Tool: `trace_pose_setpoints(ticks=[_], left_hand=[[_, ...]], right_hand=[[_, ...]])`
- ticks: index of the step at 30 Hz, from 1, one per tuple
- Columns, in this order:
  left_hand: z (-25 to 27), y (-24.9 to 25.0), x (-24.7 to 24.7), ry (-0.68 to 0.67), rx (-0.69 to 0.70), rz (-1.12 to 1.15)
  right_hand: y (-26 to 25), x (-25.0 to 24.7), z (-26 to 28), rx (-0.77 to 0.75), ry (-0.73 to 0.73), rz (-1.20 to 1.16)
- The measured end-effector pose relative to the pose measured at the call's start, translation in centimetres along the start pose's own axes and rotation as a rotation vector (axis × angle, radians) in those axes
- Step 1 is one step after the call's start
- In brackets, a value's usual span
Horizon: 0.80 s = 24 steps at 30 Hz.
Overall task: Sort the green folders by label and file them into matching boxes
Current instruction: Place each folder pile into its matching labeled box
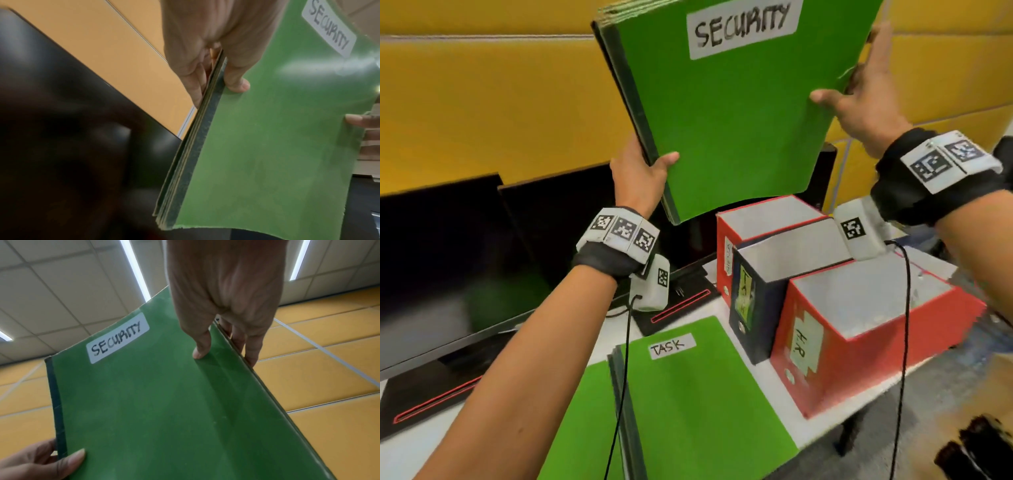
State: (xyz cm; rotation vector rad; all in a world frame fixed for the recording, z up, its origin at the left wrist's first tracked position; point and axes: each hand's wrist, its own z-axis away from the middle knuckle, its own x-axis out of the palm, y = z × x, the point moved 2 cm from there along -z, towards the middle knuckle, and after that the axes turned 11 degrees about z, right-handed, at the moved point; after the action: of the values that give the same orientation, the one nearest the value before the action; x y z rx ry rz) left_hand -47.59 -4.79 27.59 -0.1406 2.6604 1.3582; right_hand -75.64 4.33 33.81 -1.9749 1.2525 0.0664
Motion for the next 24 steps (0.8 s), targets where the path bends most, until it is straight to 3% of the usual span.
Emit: trace_pose_setpoints(ticks=[11, 17, 20, 24], left_hand=[[-1.5, -2.0, 15.7, -0.184, -0.207, -0.103], [-1.7, -5.7, 18.4, -0.243, -0.315, -0.145], [-1.5, -7.1, 18.6, -0.272, -0.38, -0.186], [-2.0, -8.4, 18.6, -0.381, -0.464, -0.292]], right_hand=[[13.9, -3.2, -4.2, 0.209, -0.128, 0.14], [19.2, -0.6, -2.8, 0.294, -0.301, 0.184], [21.1, 1.2, -1.5, 0.358, -0.377, 0.099], [22.9, 3.1, -1.5, 0.436, -0.481, 0.107]])
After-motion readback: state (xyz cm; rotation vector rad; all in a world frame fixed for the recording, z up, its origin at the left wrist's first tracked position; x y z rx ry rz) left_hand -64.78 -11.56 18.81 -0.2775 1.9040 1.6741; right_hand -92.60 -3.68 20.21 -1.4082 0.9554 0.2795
